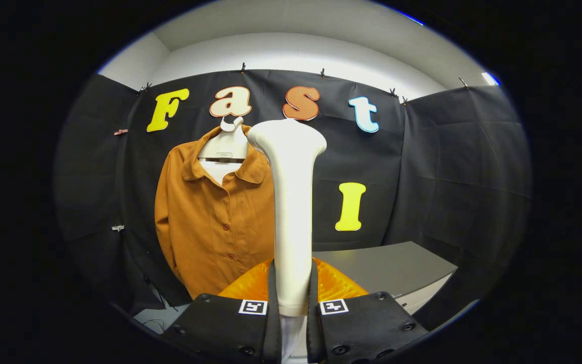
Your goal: Iron the clothes twice with a garment steamer, once on the left side and once on the right side.
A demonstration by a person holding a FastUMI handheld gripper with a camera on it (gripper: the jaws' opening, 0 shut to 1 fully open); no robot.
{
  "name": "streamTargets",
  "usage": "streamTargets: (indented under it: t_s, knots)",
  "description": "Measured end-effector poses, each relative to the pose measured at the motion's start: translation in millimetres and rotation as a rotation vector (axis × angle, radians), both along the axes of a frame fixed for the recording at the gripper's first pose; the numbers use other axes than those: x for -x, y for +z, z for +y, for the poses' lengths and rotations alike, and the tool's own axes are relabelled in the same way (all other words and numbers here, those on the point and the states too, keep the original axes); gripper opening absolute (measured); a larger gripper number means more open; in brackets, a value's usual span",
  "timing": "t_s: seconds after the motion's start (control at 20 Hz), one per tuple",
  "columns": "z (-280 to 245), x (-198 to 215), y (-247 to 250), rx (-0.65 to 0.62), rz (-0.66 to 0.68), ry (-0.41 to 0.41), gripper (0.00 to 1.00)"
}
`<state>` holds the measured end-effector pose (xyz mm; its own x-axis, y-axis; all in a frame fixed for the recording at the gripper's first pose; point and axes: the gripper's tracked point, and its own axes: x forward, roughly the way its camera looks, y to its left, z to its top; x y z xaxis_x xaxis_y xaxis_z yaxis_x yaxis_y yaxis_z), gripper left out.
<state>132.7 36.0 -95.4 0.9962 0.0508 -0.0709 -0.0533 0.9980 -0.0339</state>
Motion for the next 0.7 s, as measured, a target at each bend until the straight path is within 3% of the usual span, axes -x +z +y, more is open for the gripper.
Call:
streamTargets:
  t_s: [0.7]
  knots:
    - [-4.9,-2.0,-2.0,-0.002,0.001,-0.009,0.23]
